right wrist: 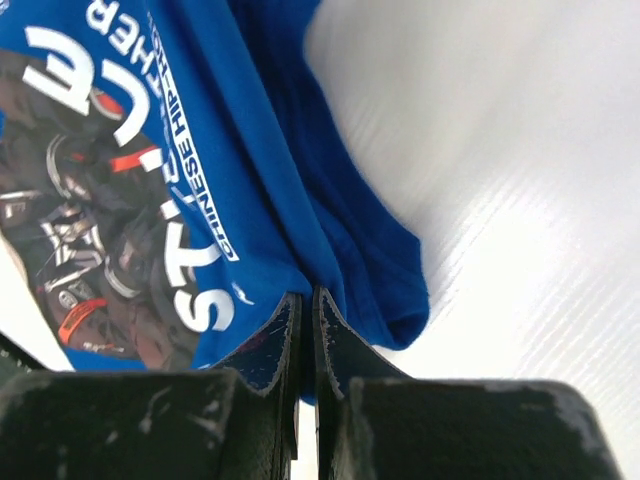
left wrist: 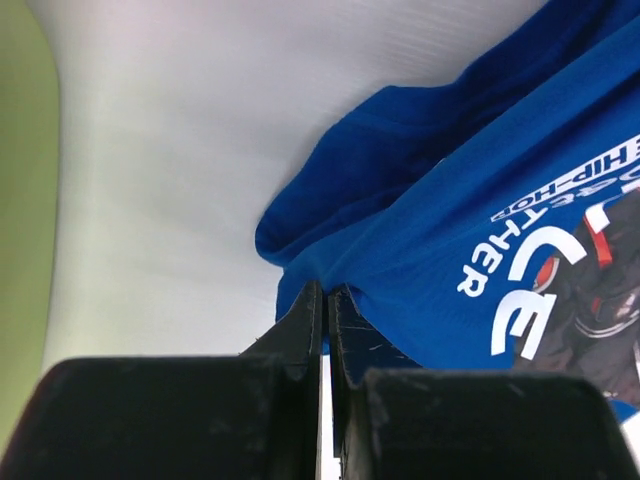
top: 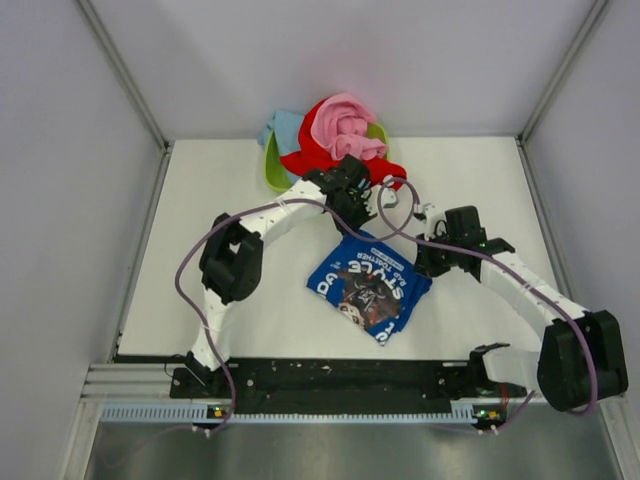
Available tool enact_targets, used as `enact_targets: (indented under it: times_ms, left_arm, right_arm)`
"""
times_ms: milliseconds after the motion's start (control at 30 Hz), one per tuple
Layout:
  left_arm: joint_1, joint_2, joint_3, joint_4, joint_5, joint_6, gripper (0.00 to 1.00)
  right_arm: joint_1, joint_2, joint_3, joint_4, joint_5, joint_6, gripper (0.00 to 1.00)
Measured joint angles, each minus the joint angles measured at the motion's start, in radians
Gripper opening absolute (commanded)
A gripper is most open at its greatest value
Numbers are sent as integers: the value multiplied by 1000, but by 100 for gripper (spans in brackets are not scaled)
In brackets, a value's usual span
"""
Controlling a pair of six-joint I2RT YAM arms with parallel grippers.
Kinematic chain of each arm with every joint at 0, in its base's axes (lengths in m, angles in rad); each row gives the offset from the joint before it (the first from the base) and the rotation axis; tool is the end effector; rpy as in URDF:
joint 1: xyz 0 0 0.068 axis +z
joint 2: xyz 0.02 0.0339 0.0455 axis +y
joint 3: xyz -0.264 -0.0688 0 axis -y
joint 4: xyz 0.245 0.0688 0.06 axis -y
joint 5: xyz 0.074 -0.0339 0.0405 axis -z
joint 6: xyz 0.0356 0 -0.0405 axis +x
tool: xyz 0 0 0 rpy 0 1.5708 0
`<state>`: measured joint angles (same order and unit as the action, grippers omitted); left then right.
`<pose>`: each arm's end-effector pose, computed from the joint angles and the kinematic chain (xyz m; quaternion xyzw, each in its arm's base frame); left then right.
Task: Fold and stack the t-shirts
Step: Fold the long partially folded tshirt into a neat square
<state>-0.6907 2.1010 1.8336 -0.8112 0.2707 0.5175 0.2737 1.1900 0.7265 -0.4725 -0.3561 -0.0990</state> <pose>0.3461 -0.2984 0.2389 0.5729 0.7722 -0.1513 0.2292 0.2196 0.0745 0.2163 -0.2276 0.9086 0.1944 0.2913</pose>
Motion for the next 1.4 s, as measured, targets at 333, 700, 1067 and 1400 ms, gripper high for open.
enact_targets:
  times_ms: [333,700,1067,1400]
  left_arm:
    - [-4,113,58,79,-19,-19,40]
    - [18,167,146,132,-180,-150,60]
    - [15,-22,-217,153,-102,-264,57]
    - [-18,-111,-418,226,-16,-333,57]
  right_arm:
    - [-61,95,-8,88,102,104,1]
    - [-102,364,116,161,259,142,50]
    - [-120,344,317,72,483,295,62]
    - [-173,296,101,32,307,497,30]
